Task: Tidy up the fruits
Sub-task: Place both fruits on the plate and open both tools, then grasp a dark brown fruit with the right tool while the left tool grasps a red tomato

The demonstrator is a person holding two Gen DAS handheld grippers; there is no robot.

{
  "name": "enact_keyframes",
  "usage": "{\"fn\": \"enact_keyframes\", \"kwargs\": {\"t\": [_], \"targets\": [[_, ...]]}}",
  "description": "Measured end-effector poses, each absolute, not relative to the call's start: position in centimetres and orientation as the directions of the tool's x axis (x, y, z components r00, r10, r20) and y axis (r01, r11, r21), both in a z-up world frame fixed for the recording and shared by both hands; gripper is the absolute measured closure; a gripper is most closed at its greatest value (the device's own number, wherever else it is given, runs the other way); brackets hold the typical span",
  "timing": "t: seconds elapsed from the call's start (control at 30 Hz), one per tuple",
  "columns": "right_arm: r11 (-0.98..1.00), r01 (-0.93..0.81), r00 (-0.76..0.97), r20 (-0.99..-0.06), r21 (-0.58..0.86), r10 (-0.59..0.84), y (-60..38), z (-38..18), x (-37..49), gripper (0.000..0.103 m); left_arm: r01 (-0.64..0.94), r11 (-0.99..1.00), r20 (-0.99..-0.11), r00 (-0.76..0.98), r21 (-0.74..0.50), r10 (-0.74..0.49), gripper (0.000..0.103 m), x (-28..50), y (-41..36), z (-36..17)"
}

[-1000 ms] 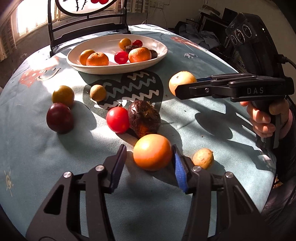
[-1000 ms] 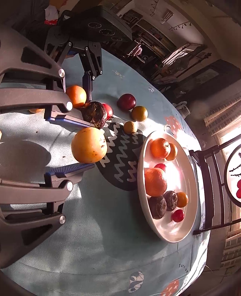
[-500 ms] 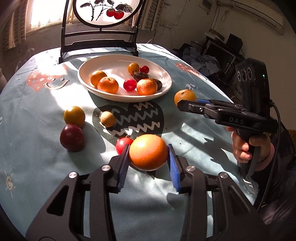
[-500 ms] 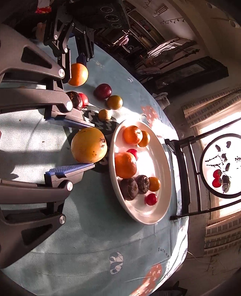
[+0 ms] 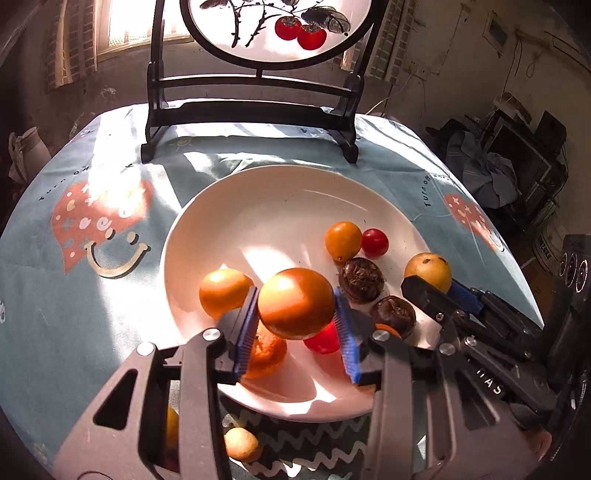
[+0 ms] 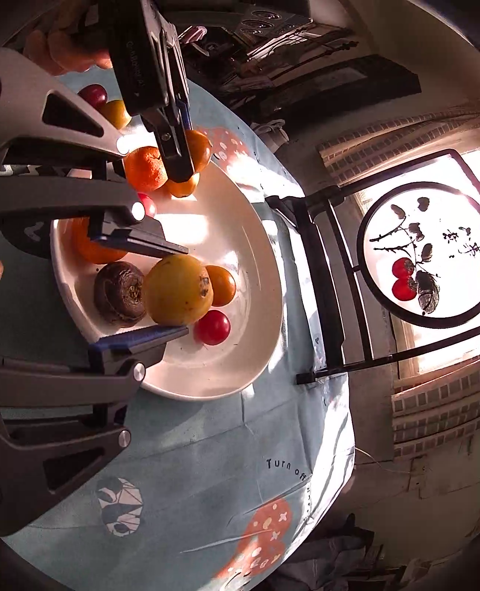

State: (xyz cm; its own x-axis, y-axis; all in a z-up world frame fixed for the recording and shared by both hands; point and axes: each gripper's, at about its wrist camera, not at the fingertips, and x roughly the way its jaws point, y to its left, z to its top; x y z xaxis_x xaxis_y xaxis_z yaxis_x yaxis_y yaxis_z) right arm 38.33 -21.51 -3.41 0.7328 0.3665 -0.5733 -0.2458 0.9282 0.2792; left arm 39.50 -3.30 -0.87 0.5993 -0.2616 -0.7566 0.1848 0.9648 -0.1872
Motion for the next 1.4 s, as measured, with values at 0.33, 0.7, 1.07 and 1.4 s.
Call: {"fn": "enact_keyframes", "kwargs": {"t": [0.33, 0.7, 1.07, 1.4], "targets": [[0.89, -0.326, 0.719, -0.528, 0.318, 0.452, -21.6, -0.9, 34.8, 0.057, 0.149, 0.982, -0.658, 0.728, -0.118, -0.19, 0.012, 34.4, -0.5, 3.3], [0.75, -0.617, 0.443, -0.682, 0.239, 0.582, -13.0, -4.0, 26.8, 0.041, -0.119, 0.98, -0.686, 0.728, -0.156, -0.021, 0.006, 28.2, 9.5, -0.7], [0.729, -0.668, 0.387, -0.766, 0.151, 0.513, -10.5, -6.3, 26.0, 0.041, -0.156, 0.981, -0.71, 0.703, -0.114, 0.03, 0.006, 27.2, 10.3, -2.0], [0.727, -0.673, 0.384, -0.775, 0.137, 0.502, -10.7, -6.9, 26.1, 0.055, -0.143, 0.986, -0.705, 0.708, -0.083, 0.043, 0.006, 27.1, 9.6, -1.9]]}}
